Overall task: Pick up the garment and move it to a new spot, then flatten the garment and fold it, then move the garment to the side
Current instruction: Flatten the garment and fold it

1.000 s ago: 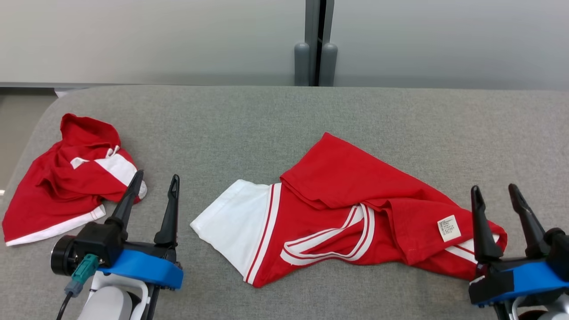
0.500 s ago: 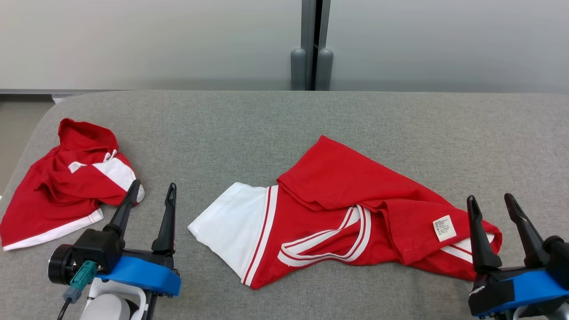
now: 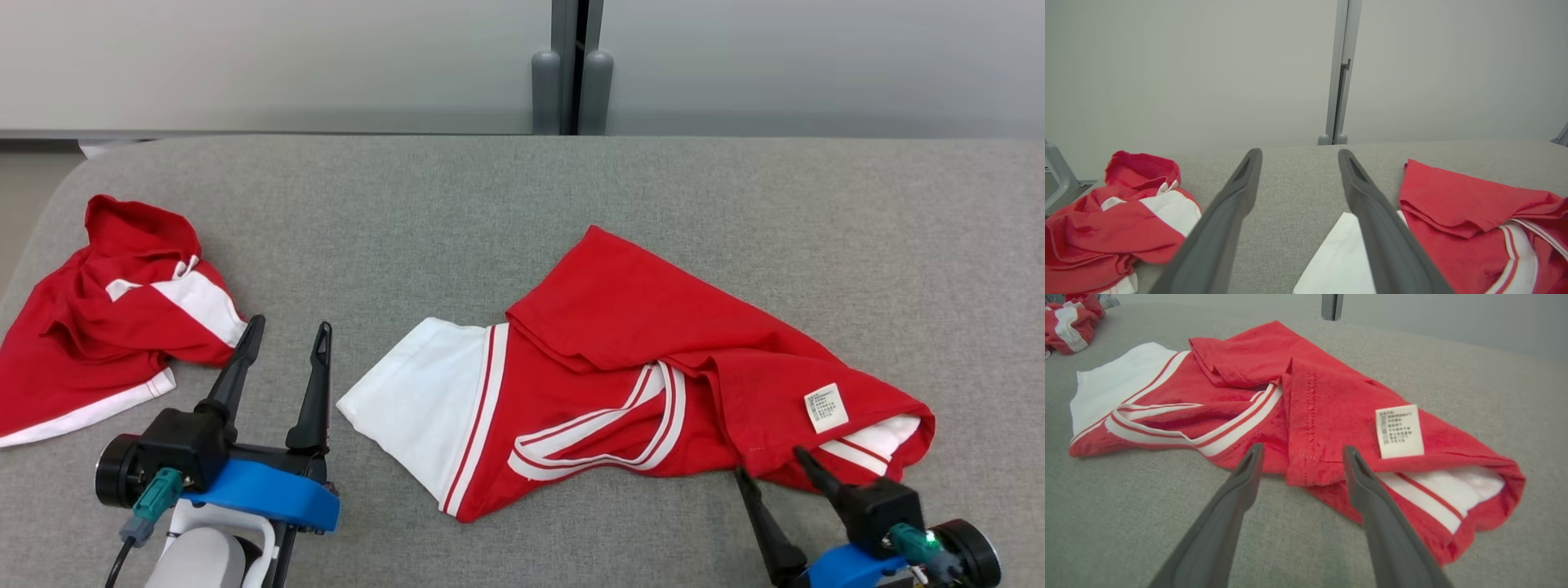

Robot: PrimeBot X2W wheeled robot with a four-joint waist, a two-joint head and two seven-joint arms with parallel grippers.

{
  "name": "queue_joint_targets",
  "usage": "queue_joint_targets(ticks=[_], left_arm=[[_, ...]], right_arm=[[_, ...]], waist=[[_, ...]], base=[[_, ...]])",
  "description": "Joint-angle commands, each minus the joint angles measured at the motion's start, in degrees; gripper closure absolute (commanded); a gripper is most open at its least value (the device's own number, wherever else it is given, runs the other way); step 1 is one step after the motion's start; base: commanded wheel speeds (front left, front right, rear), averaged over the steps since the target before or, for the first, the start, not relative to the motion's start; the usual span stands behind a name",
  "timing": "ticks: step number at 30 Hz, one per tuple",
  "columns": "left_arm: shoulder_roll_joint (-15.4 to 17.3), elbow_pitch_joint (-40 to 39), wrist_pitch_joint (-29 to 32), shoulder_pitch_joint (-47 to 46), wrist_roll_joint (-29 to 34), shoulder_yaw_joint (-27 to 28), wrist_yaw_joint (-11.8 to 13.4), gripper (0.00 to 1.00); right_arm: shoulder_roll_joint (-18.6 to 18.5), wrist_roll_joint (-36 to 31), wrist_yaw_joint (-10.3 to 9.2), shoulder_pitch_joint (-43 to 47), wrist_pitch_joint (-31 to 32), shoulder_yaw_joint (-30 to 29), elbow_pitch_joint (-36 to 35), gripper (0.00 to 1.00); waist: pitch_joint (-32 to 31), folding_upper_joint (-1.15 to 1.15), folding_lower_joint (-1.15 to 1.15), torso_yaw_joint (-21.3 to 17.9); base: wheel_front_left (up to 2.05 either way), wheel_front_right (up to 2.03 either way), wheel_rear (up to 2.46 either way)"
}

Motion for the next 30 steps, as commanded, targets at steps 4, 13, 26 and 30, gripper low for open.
queue_joint_targets(ticks=[4, 13, 26, 30], left_arm=[[-0.2, 0.4, -0.5, -1.6, -0.1, 0.2, -0.3, 0.0], [-0.6, 1.0, -0.8, -2.9, 0.3, 0.2, -0.6, 0.0], [-0.4, 0.5, -0.9, -3.4, 0.4, 1.3, -0.1, 0.0], [-0.5, 0.2, -0.9, -4.4, 0.5, 1.4, -0.5, 0.0]], right_arm=[[-1.7, -3.4, 0.0, -2.3, -0.7, 1.2, 3.4, 0.0], [-1.9, -5.2, 0.0, -5.2, -1.6, 1.2, 6.9, 1.0], [-2.6, -3.3, 0.0, -11.6, -4.5, -2.9, 2.7, 1.0], [-4.1, -2.7, 0.0, -19.1, -4.4, -8.6, 6.9, 1.0]], waist=[[1.6, 0.0, 0.0, 0.3], [3.3, 0.0, 0.0, 0.6], [4.3, 0.0, 0.0, -0.6], [5.9, 0.0, 0.0, -0.3]], base=[[0.0, 0.0, 0.0], [0.0, 0.0, 0.0], [0.0, 0.0, 0.0], [0.0, 0.0, 0.0]])
